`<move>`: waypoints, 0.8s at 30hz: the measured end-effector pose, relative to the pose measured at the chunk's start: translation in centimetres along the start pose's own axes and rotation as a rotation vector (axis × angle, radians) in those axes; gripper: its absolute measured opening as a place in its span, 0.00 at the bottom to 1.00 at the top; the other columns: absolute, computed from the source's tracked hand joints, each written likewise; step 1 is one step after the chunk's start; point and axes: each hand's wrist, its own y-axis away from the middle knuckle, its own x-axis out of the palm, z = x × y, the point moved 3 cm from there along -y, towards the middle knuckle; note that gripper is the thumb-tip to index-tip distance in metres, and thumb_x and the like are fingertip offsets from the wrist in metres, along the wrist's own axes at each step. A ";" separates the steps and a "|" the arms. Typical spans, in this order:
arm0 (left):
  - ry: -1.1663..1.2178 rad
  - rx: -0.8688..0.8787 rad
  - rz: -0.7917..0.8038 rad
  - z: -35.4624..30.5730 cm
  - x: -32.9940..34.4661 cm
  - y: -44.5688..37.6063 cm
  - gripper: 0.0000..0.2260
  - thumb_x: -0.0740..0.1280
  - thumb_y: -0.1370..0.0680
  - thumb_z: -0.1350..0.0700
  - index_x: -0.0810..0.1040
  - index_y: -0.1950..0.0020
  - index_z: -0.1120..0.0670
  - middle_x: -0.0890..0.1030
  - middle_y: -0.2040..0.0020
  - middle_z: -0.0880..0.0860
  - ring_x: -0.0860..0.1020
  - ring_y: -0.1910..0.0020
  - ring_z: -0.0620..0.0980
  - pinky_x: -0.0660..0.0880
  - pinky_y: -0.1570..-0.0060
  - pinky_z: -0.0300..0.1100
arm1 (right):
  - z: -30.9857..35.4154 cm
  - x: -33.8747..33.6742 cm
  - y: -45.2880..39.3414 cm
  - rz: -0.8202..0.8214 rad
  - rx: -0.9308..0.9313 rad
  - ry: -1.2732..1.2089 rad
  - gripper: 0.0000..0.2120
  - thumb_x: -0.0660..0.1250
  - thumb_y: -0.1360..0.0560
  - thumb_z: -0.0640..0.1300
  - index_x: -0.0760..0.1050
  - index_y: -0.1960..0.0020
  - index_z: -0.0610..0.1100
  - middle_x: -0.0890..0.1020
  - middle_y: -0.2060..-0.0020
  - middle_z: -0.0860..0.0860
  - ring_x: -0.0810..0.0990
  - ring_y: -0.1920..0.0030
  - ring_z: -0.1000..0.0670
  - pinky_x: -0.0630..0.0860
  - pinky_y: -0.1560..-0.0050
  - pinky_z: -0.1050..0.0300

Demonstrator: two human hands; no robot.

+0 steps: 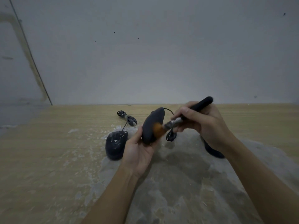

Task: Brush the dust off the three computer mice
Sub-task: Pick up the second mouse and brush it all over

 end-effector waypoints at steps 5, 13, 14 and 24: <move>0.016 -0.012 -0.005 -0.2 -0.2 0.0 0.16 0.54 0.20 0.55 0.74 0.42 0.64 0.76 0.38 0.65 0.75 0.38 0.59 0.76 0.47 0.51 | -0.5 -0.1 -0.2 -0.102 -0.059 0.037 0.06 0.62 0.25 0.34 0.77 0.58 0.35 0.80 0.62 0.41 0.83 0.61 0.43 0.82 0.55 0.52; -0.059 -0.029 -0.008 0.2 0.1 0.1 0.14 0.54 0.19 0.57 0.74 0.42 0.62 0.78 0.41 0.64 0.75 0.40 0.58 0.76 0.46 0.50 | -0.2 -0.4 -0.1 -0.013 -0.025 0.060 0.06 0.63 0.26 0.35 0.77 0.58 0.34 0.81 0.62 0.40 0.82 0.62 0.43 0.82 0.59 0.55; -0.074 -0.031 -0.012 0.2 0.1 0.1 0.14 0.53 0.19 0.57 0.75 0.43 0.62 0.77 0.41 0.63 0.75 0.41 0.58 0.76 0.46 0.50 | -0.2 -0.2 0.0 0.041 0.005 0.040 0.07 0.63 0.26 0.35 0.77 0.59 0.33 0.81 0.63 0.39 0.82 0.64 0.44 0.81 0.62 0.57; -0.111 -0.066 0.028 0.2 -0.1 0.1 0.13 0.56 0.21 0.57 0.74 0.40 0.59 0.78 0.43 0.62 0.76 0.46 0.56 0.74 0.46 0.48 | -0.8 -0.5 -0.3 -0.032 -0.028 0.222 0.06 0.65 0.26 0.37 0.78 0.56 0.34 0.81 0.58 0.37 0.83 0.58 0.41 0.82 0.54 0.51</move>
